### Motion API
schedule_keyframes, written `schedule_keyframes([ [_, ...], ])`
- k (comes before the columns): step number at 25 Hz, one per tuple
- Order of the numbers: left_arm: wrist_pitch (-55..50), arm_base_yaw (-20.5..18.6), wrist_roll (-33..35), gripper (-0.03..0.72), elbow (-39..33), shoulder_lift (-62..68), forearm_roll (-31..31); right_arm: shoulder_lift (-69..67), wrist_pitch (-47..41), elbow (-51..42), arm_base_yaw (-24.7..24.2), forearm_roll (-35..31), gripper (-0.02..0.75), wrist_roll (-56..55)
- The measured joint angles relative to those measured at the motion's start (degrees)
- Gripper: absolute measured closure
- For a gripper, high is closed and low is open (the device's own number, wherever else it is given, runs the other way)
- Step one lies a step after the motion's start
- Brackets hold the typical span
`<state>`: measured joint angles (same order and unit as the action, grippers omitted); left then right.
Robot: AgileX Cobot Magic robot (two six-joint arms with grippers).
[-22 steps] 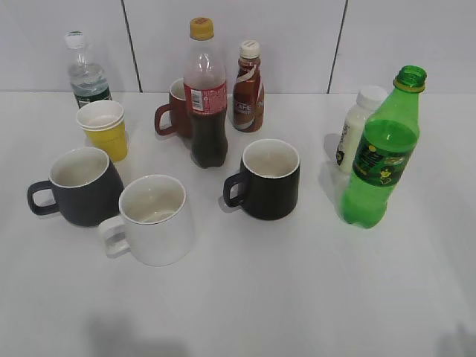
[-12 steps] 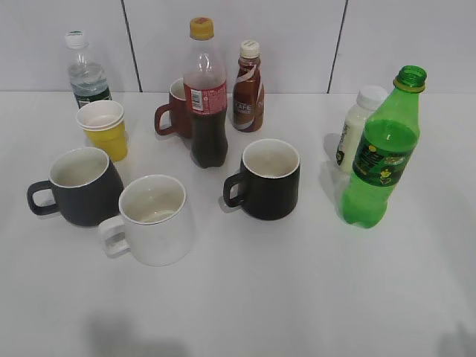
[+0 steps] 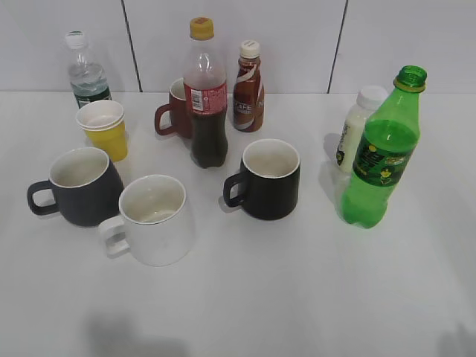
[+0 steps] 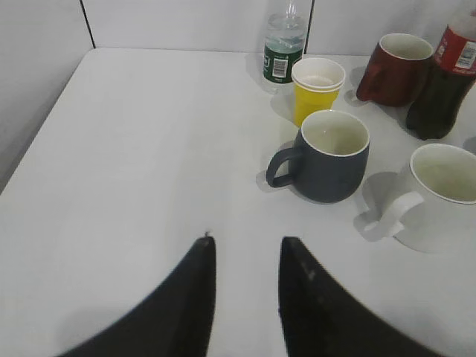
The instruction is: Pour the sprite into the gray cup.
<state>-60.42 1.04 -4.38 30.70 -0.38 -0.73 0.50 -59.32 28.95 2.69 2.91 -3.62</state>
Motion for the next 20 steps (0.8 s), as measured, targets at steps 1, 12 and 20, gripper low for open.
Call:
schedule_keyframes([
  [1, 0.0, 0.0, 0.0, 0.461, 0.0, 0.0, 0.0, 0.0, 0.0, 0.0, 0.0, 0.0, 0.290, 0.0],
  [12, 0.0, 0.0, 0.0, 0.461, 0.0, 0.0, 0.0, 0.0, 0.0, 0.0, 0.0, 0.0, 0.290, -0.1],
  [20, 20.0, 0.1, 0.0, 0.461, 1.0, 8.1, -1.1, 0.0, 0.0, 0.0, 0.0, 0.0, 0.290, -0.1],
])
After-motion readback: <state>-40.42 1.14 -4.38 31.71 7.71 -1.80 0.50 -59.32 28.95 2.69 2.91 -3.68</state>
